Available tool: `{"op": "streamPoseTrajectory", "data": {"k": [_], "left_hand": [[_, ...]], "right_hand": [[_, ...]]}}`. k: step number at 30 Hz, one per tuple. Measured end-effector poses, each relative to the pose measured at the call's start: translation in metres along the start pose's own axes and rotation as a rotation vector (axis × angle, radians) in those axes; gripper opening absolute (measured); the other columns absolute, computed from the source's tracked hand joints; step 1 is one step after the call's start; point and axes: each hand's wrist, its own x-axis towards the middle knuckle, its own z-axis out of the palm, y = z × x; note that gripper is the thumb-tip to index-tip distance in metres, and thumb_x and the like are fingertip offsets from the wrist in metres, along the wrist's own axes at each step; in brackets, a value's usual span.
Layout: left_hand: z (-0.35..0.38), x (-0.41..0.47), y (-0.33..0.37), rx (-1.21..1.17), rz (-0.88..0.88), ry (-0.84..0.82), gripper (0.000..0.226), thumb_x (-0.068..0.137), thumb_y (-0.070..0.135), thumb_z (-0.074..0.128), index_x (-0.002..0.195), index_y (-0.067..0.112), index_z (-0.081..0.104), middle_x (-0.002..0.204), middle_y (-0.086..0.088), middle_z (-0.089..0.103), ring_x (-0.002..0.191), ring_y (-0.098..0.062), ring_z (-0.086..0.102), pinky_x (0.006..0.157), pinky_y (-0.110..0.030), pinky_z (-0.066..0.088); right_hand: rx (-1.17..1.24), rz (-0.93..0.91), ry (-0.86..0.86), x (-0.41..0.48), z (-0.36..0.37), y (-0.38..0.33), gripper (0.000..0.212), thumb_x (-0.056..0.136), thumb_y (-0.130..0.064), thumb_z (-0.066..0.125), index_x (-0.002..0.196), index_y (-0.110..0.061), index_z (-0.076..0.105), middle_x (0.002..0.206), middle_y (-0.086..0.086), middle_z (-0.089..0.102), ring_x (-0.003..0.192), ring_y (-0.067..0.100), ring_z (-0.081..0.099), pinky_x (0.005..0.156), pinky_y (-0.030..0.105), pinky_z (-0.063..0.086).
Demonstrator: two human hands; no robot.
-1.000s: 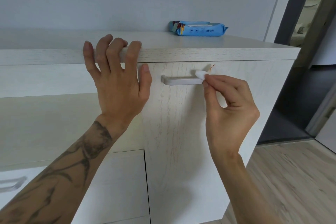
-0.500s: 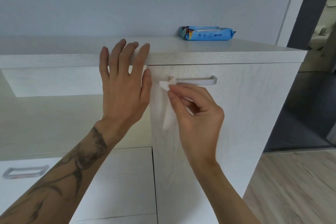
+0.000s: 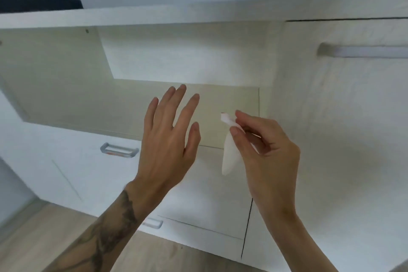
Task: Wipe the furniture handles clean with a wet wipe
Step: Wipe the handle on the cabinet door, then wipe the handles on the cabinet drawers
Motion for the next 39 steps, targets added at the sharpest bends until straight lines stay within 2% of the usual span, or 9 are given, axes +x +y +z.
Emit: {"op": "streamPoseTrajectory", "data": {"k": [4, 10, 17, 21, 23, 28, 31, 35, 39], "left_hand": [[-0.006, -0.035, -0.051, 0.115, -0.071, -0.062, 0.050, 0.111, 0.026, 0.039, 0.155, 0.007, 0.054, 0.164, -0.018, 0.045, 0.155, -0.037, 0.038, 0.128, -0.060, 0.027], [-0.023, -0.075, -0.126, 0.277, -0.136, -0.119, 0.049, 0.112, 0.025, 0.042, 0.158, 0.011, 0.050, 0.165, -0.013, 0.044, 0.157, -0.033, 0.036, 0.132, -0.051, 0.022], [-0.029, -0.096, -0.209, 0.332, -0.194, -0.137, 0.052, 0.112, 0.032, 0.038, 0.159, 0.012, 0.050, 0.165, -0.014, 0.044, 0.156, -0.034, 0.036, 0.130, -0.054, 0.025], [-0.016, -0.097, -0.258, 0.245, -0.160, -0.155, 0.054, 0.113, 0.035, 0.035, 0.162, 0.015, 0.045, 0.169, -0.010, 0.039, 0.159, -0.030, 0.031, 0.133, -0.046, 0.016], [-0.006, -0.095, -0.280, 0.176, -0.099, -0.152, 0.053, 0.114, 0.036, 0.034, 0.161, 0.014, 0.046, 0.168, -0.011, 0.041, 0.158, -0.030, 0.032, 0.133, -0.045, 0.015], [0.025, -0.095, -0.322, 0.020, 0.060, -0.098, 0.052, 0.115, 0.034, 0.030, 0.155, 0.009, 0.053, 0.159, -0.015, 0.051, 0.153, -0.034, 0.042, 0.129, -0.056, 0.025], [0.041, -0.100, -0.340, -0.010, 0.110, -0.051, 0.051, 0.115, 0.033, 0.028, 0.149, 0.008, 0.056, 0.149, -0.018, 0.057, 0.146, -0.038, 0.049, 0.125, -0.058, 0.024], [0.053, -0.102, -0.351, -0.124, 0.174, 0.020, 0.046, 0.116, 0.030, 0.033, 0.147, 0.006, 0.057, 0.146, -0.021, 0.058, 0.140, -0.042, 0.053, 0.123, -0.057, 0.023], [0.060, -0.104, -0.355, -0.166, 0.198, 0.067, 0.047, 0.115, 0.029, 0.032, 0.148, 0.006, 0.057, 0.147, -0.021, 0.057, 0.138, -0.041, 0.052, 0.123, -0.057, 0.023]], "right_hand": [[0.031, 0.021, -0.090, -0.012, 0.032, 0.031, 0.036, 0.094, -0.004, 0.078, 0.119, -0.030, 0.077, 0.112, -0.012, 0.075, 0.109, 0.014, 0.075, 0.096, 0.016, 0.057], [0.057, -0.012, -0.193, -0.024, 0.085, 0.061, 0.030, 0.098, -0.012, 0.075, 0.116, -0.035, 0.077, 0.109, -0.016, 0.075, 0.107, 0.014, 0.075, 0.091, 0.014, 0.056], [-0.007, -0.002, -0.217, -0.043, 0.155, 0.081, 0.018, 0.097, -0.013, 0.075, 0.109, -0.025, 0.079, 0.102, -0.014, 0.073, 0.096, 0.017, 0.072, 0.083, 0.021, 0.056], [-0.165, -0.014, -0.160, -0.059, 0.187, 0.082, 0.014, 0.095, -0.018, 0.077, 0.103, -0.029, 0.078, 0.096, -0.014, 0.071, 0.081, 0.018, 0.064, 0.071, 0.017, 0.048], [-0.213, 0.008, -0.115, -0.067, 0.201, 0.080, 0.017, 0.094, -0.015, 0.078, 0.101, -0.031, 0.078, 0.095, -0.013, 0.071, 0.077, 0.018, 0.063, 0.069, 0.019, 0.049], [-0.381, 0.051, 0.050, -0.090, 0.233, 0.071, 0.013, 0.095, -0.014, 0.078, 0.100, -0.026, 0.077, 0.096, -0.010, 0.072, 0.080, 0.021, 0.068, 0.073, 0.028, 0.056], [-0.442, 0.114, 0.182, -0.110, 0.248, 0.064, 0.009, 0.095, -0.021, 0.078, 0.098, -0.030, 0.074, 0.098, -0.007, 0.075, 0.080, 0.022, 0.069, 0.077, 0.033, 0.058], [-0.495, 0.125, 0.335, -0.126, 0.261, 0.055, 0.006, 0.095, -0.030, 0.076, 0.095, -0.029, 0.071, 0.098, -0.007, 0.076, 0.076, 0.022, 0.070, 0.078, 0.030, 0.058], [-0.469, 0.123, 0.313, -0.128, 0.272, 0.061, 0.010, 0.098, -0.010, 0.076, 0.099, -0.019, 0.072, 0.099, -0.004, 0.075, 0.079, 0.021, 0.073, 0.079, 0.024, 0.057]]}}
